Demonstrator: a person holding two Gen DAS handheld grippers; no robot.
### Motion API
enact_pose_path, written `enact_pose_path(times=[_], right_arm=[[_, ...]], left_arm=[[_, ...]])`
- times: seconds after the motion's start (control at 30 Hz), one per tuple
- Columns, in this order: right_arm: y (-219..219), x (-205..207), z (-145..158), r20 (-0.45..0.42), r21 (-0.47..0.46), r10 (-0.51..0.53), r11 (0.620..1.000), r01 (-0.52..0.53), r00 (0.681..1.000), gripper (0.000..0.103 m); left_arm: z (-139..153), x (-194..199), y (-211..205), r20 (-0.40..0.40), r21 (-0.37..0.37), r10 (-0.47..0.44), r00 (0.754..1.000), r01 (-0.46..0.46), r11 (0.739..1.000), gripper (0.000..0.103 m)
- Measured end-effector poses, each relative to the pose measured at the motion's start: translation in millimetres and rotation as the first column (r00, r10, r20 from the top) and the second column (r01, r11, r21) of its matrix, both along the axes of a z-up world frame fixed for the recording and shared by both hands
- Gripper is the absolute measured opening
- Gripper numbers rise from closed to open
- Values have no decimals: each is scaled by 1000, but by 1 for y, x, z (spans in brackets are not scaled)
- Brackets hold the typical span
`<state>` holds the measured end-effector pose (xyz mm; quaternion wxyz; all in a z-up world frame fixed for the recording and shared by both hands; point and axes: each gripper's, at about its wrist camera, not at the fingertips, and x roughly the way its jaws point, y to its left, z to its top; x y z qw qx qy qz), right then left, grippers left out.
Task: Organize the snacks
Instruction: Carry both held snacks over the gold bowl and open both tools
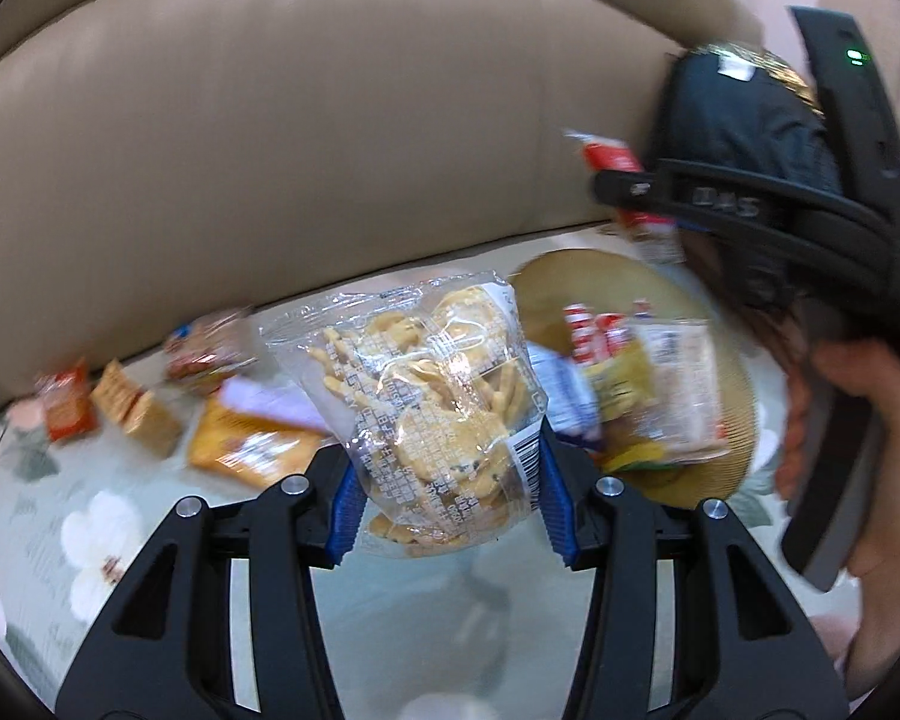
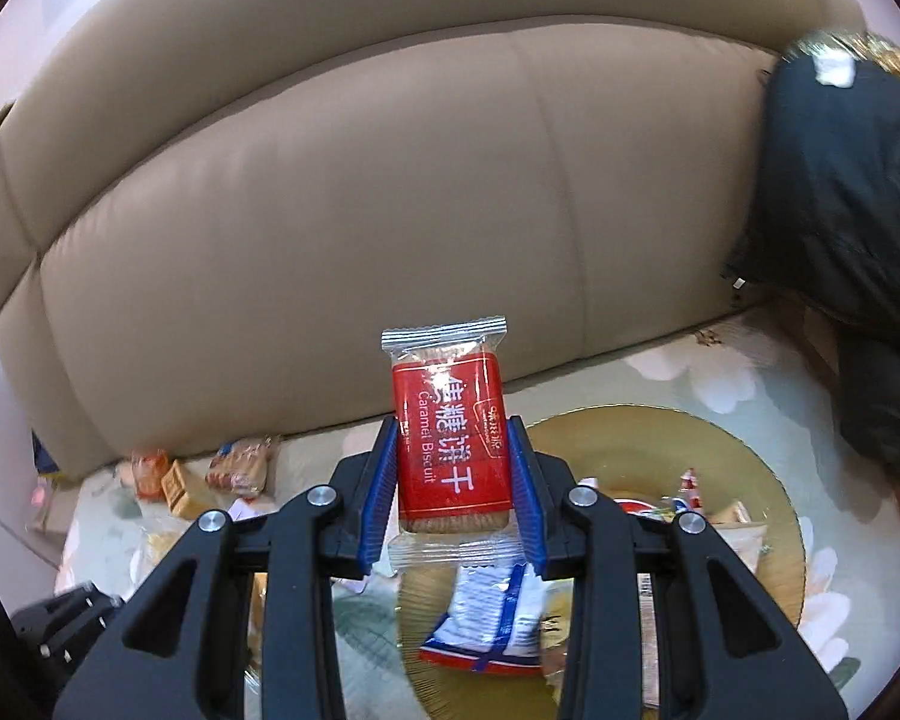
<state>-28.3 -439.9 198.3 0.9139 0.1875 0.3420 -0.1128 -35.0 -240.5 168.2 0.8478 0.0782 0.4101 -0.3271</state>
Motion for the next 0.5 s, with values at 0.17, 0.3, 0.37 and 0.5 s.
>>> enact_pose_path(times=[0.17,0.3,0.37,0.5], right_arm=[[-18,-8,1,9,13,-36,999,36,999,34],[-27,-11,1,11,-4,-38,999,38,999,38],[-31,-5,-9,-36,-29,-57,998,56,998,98],[-41,-3,-27,-91,0,-92,996,92,992,97]], left_arm=[[2,-11,-39,-43,-62,-104,994,101,993,49],[-6,-20,-61,-42,-53,-153,987,151,987,49],[-16,-18,-71,-73,-41,-198,977,195,980,52],[-35,-14,-91,-99,46,-191,977,197,979,100]])
